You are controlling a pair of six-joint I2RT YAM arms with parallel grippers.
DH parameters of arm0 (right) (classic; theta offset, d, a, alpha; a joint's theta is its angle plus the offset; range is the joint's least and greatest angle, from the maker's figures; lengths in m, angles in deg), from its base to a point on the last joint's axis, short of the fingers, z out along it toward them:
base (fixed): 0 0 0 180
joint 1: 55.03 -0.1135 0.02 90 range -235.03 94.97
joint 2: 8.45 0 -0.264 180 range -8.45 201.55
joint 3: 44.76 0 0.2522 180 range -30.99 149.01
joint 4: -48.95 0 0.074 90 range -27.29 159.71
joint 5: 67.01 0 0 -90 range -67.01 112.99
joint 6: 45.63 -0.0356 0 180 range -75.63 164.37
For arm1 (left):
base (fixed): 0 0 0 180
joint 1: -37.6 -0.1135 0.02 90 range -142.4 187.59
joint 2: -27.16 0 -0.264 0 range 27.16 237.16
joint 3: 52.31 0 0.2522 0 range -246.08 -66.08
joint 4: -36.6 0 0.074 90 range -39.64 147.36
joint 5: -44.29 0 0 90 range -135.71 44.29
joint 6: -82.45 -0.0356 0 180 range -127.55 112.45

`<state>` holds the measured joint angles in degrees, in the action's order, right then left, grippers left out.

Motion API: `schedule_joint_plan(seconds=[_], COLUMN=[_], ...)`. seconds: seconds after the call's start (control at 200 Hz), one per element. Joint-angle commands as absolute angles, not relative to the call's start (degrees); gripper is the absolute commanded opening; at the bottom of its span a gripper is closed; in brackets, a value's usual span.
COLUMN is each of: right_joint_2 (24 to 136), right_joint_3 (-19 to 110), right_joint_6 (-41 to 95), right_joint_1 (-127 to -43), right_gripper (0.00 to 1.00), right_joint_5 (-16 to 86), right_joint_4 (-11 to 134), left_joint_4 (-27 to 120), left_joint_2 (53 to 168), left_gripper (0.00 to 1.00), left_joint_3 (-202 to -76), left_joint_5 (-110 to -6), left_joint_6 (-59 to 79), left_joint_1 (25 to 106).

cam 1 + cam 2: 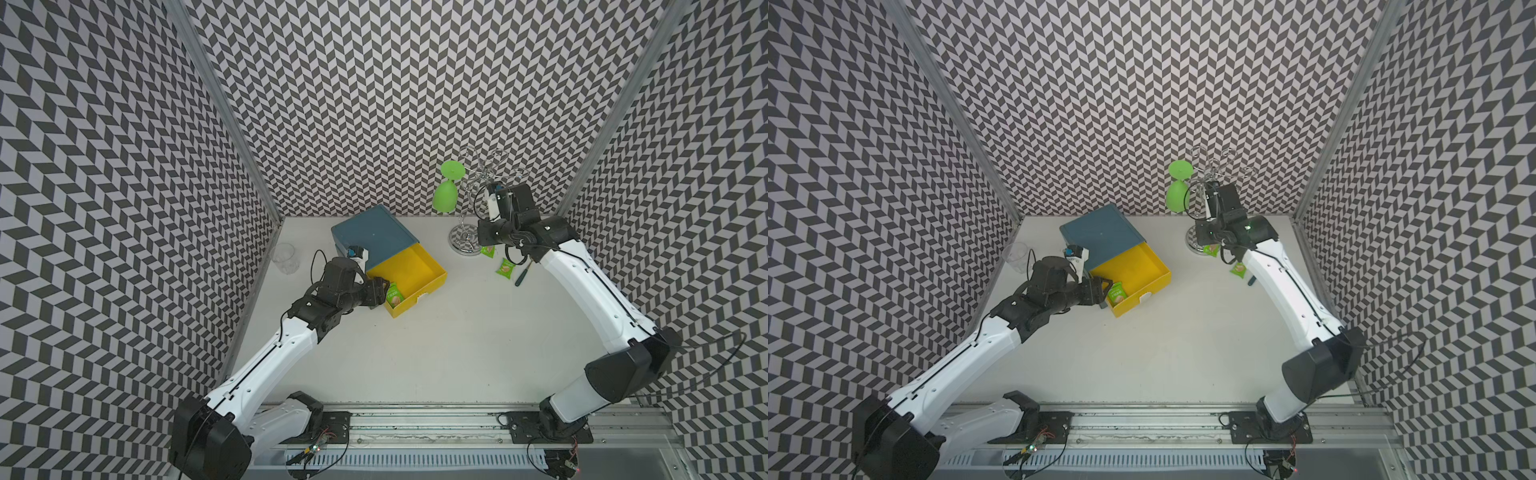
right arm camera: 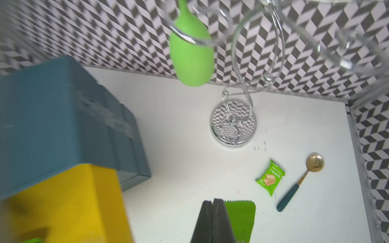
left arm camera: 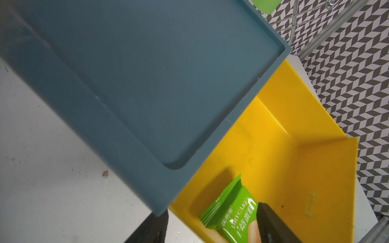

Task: Take the cookies out of the drawer
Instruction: Place the cookie at the center of the board.

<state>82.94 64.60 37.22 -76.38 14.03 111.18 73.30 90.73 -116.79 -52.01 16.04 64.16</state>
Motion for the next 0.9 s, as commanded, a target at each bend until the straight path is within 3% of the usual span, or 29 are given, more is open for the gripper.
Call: schedule_joint_plan(seconds=[0.0,0.741,0.796,0.896], right_joint_2=[84.64,107.53,108.49,108.65], right_joint_3=[58.56,55.73,56.12,56.55], right_joint_6=[36.52,37.25,37.49,37.28], right_joint_1=[-74.74,-69.12,-69.02,-68.86], right_gripper=[0.00,0.00,0.07,0.32], right_joint_5=[14.55,11.98,12.83,13.78], right_joint_4=[104.12,95.27,95.02,94.80], left_joint_4=[71.90,71.28,71.19,71.34], left_joint_2=[91.05,91.32,91.39,91.37], left_gripper=[0.72,0.73,0.73,0.73], left_joint_3=[-118.81,-118.72,-118.72,-118.79], left_joint_5=[-51.58,-50.89,-50.83,-50.90], left_joint_6=[15.21,15.21,15.21,15.21], left_joint_1=[63.79,63.71,63.74,63.71])
